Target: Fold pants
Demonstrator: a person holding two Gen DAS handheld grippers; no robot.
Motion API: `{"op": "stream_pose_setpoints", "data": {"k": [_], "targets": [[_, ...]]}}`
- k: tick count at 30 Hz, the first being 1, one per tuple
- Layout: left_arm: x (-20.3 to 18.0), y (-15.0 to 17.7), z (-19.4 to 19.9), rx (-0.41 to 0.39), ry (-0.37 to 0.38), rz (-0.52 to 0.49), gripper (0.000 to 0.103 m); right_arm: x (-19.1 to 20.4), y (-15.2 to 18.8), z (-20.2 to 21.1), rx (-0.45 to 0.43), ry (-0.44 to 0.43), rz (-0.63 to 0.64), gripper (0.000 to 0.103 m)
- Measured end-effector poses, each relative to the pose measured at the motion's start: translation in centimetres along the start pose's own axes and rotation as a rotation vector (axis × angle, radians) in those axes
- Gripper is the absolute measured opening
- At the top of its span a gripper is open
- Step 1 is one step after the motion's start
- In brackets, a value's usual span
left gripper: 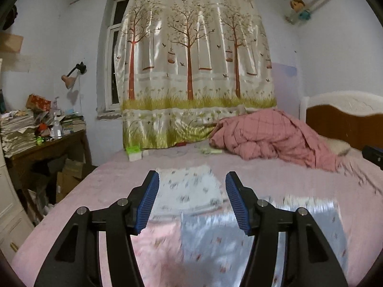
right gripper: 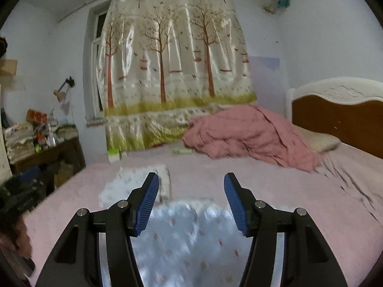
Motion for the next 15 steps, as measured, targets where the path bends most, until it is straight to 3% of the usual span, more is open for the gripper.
{"op": "stream_pose_setpoints", "data": {"k": [4,8,11,15], "targets": [[0.6,-1.7,-5.3,0.023,-0.001,0.056,0.057,1.0,-3.9,-6.2,0.018,-0.042,-0.115,0.058],[1.9,0.6,-11.7,0.112,-0.01,0.132,0.057,1.3,-5.0,-15.9,0.084,-0.052,-0.175,0.059],[2.6,5.3,-16.1,0.206,0.023,0.216,0.052,0.0,-2.3,-24.7,0.204,-0.028,-0.24,0.058],[1.9,13.0,-21.3,0.356,0.067,0.23,0.043,-3.1,4.4,-32.1,0.333,0.01,-0.281,0.054]]}}
Point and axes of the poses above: each gripper's, at about its wrist camera, not at the fingertips, and z roughly against the way its jaws point, x to its left, y to its underside, the point moved 9 cm from there along -z, roughly the way its jaws point, and after that the axes turned 9 degrees about -z, right-handed, at the moved point
